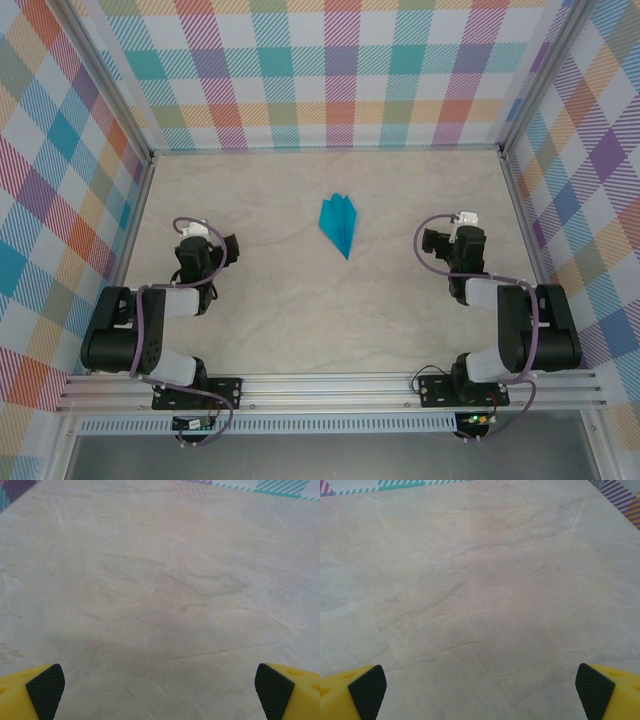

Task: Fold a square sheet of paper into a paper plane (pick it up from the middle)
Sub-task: Reset both arms

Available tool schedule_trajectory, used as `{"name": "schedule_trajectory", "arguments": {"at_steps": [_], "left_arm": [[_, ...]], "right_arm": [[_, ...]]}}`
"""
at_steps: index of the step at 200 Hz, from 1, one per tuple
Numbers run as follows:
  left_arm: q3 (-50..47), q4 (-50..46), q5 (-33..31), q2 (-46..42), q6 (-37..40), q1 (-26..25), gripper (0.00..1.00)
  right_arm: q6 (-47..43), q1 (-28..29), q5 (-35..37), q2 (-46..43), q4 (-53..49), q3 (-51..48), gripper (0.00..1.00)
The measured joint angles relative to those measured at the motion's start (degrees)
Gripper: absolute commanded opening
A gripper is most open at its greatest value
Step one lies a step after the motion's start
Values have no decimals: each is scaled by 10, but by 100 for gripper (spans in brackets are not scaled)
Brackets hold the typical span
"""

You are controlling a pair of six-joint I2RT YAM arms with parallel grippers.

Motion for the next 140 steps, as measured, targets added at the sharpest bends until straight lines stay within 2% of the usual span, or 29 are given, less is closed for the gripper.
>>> {"name": "schedule_trajectory", "arguments": {"at_steps": [43,140], "left_arm": [[1,36,25,38,7,0,100],[14,36,-1,40,25,-16,100]], "right_arm": [[-11,0,-43,35,53,-6,100],[-13,0,-57,35,71,-7,100]]}}
